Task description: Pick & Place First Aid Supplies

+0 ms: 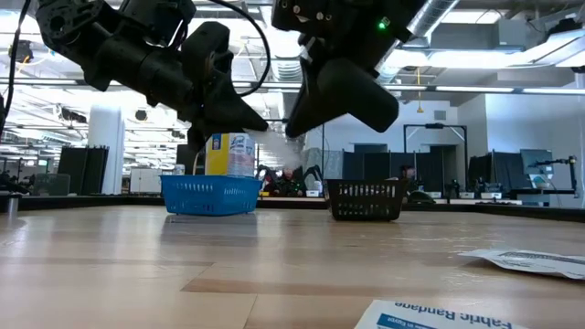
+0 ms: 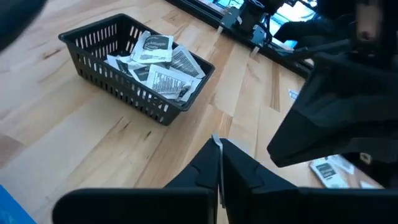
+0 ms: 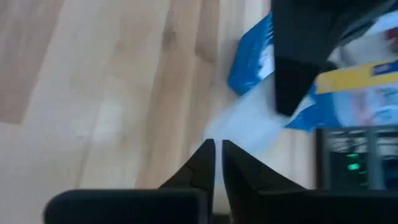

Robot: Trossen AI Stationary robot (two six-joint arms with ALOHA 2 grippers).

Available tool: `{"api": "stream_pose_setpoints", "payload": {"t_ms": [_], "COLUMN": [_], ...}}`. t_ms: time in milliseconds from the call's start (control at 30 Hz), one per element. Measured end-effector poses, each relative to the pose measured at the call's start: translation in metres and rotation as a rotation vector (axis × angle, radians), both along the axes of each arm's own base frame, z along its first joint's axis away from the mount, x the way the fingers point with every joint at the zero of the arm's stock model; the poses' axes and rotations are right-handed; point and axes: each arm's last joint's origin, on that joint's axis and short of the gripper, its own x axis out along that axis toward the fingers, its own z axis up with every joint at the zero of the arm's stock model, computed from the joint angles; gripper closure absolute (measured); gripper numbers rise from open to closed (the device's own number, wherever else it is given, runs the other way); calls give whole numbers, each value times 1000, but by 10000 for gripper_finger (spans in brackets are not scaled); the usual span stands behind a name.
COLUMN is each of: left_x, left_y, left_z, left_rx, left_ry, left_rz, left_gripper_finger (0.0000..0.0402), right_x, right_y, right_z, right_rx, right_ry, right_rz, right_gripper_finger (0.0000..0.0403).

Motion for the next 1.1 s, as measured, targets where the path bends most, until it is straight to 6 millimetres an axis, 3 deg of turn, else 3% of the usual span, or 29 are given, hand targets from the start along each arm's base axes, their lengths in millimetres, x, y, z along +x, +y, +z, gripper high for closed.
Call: {"api": "stream_pose_setpoints", "payload": {"t_ms": [267, 467, 600, 867, 1100], "left_x": [0, -3, -17, -65, -71], "left_y": [1, 11, 22, 46, 55], "left_z": [0, -1, 8, 24, 18], "left_rx": [24, 102, 117, 229, 204], "left_ry": [4, 52, 113, 284, 330], "left_rz": [17, 79, 149, 441, 420], "left_gripper_finger": [396, 395, 396, 395, 389], "right_x": [2, 3, 2, -2, -6], "right_y": [-9, -11, -6, 5, 4], "right_z": [-2, -3, -4, -7, -14], "right_rx": [130, 170, 246, 345, 425], "right_ry": [-9, 4, 37, 41, 19], "right_rz": [-67, -55, -5, -1, -108], "right_gripper_finger": [322, 306, 305, 305, 305]}}
